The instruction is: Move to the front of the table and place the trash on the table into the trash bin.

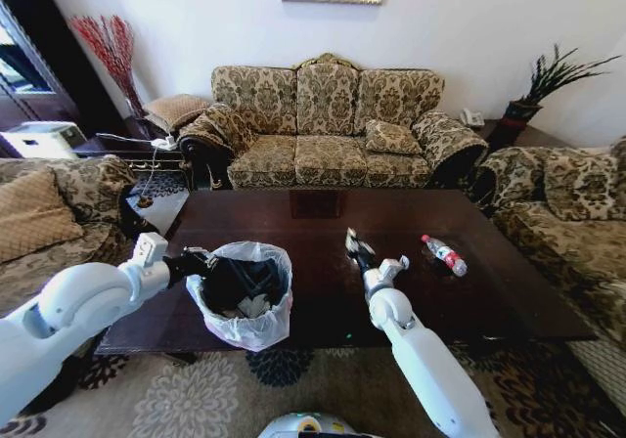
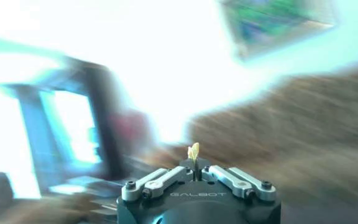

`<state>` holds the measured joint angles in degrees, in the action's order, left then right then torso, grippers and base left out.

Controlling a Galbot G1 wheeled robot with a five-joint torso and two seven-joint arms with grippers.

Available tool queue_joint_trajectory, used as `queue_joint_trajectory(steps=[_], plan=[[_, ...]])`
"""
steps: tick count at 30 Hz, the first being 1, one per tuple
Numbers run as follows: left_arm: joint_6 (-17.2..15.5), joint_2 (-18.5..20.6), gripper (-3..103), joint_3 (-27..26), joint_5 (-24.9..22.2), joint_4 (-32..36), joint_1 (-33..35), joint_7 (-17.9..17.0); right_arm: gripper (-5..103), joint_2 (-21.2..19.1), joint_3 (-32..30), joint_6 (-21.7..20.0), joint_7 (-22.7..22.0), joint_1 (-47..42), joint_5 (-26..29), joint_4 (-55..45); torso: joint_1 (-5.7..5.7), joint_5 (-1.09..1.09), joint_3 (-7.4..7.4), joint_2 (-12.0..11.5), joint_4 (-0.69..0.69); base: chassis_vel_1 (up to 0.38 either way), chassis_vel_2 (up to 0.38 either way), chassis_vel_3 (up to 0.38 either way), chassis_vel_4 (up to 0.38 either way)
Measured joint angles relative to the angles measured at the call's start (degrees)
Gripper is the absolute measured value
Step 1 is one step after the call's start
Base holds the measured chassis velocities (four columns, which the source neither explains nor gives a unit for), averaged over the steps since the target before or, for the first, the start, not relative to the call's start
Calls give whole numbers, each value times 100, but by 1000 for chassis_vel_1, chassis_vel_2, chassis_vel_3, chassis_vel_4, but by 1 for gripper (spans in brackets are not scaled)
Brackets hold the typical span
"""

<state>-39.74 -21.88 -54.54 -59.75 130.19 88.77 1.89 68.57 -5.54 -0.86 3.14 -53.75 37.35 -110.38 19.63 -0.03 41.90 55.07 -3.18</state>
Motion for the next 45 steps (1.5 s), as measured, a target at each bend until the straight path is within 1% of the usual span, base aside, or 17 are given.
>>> queue_joint_trajectory(steps=[1, 5, 9, 12, 14, 20, 24, 26, 27, 30, 32, 34, 35, 37, 39, 42, 45], plan=[[0, 0, 2, 0, 0, 0, 0, 0, 0, 0, 0, 0, 0, 0, 0, 0, 0, 0, 0, 0, 0, 0, 0, 0, 0], [0, 0, 2, 0, 0, 0, 0, 1, 0, -119, 689, 108, 1270, 197, 346, -579, 0, 1, 0, 0, 0, 0, 0, 0, 0], [0, 0, 2, 0, 0, 0, 0, 0, 0, -125, 1224, 93, 1708, 285, 168, -596, 0, 1, 0, 0, 0, 0, 0, 0, 0], [0, 0, 2, 0, 0, 0, 0, 0, -3, -107, 1472, 82, 1827, 305, -45, -488, 0, 2, 0, 0, 0, 0, 0, 0, 0], [0, 0, 2, 0, 0, 0, 0, 0, 1, -80, 1629, 70, 1844, 316, -186, -402, 0, 2, 0, 0, 0, 0, 0, 0, 0], [0, 0, 2, 0, 0, 0, 0, -1, 22, 35, 1837, 77, 1755, 356, -493, -183, 0, 1, 0, 0, 0, 0, 0, 0, 0], [0, 0, 2, 0, 0, 0, 0, 0, 44, 68, 1821, 112, 1683, 335, -524, -181, 0, 2, 0, 0, 0, 0, 0, 0, 0], [0, 0, 2, 0, 0, 0, 0, 0, 44, 68, 1801, 130, 1673, 328, -524, -203, 0, 2, 0, 0, -1, 0, 0, 0, 0], [0, 0, 2, 0, 0, 0, 0, 0, 49, 67, 1764, 158, 1659, 312, -524, -241, 0, 2, 0, 0, 0, 0, 0, 0, 0], [0, 0, 2, 0, 0, 0, 0, 0, 60, 80, 1562, 244, 1461, 196, -516, -389, 0, 1, 0, 0, 1, 0, 0, 0, 0], [0, 0, 2, 0, 0, 0, 0, 0, 66, 130, 1323, 196, 855, -18, -645, -546, 0, 2, 0, 0, 1, 0, 0, 0, 0], [0, 0, 2, 0, 0, 0, 0, -1, 77, 154, 1024, -18, -78, -282, -804, -610, 0, 2, 0, 0, -1, 0, 0, 0, 0], [0, 0, 2, 0, 0, 0, 0, -1, 77, 154, 1024, -18, -78, -282, -804, -610, 0, 2, 0, 0, -1, 0, 0, 0, 0], [0, 0, 2, 0, 0, 0, 0, -1, 87, 173, 616, -374, -994, -592, -520, -601, 0, 2, 0, 0, -1, 0, 0, 0, 0], [0, 0, 2, 0, 0, 0, 0, -1, 93, 195, 320, -521, -1533, -857, -75, -559, 0, 3, 0, 0, -2, 0, 0, 0, 0], [0, 0, 2, 0, 0, 0, 0, -1, 100, 237, 30, -553, -1970, -1175, 278, -493, 0, 3, 0, 0, -1, 0, 0, 0, 0], [0, 0, 2, 0, 0, 0, 0, -1, 100, 284, -176, -551, -2066, -1301, 339, -410, 0, 3, 0, 0, 0, 0, 0, 0, 0]])
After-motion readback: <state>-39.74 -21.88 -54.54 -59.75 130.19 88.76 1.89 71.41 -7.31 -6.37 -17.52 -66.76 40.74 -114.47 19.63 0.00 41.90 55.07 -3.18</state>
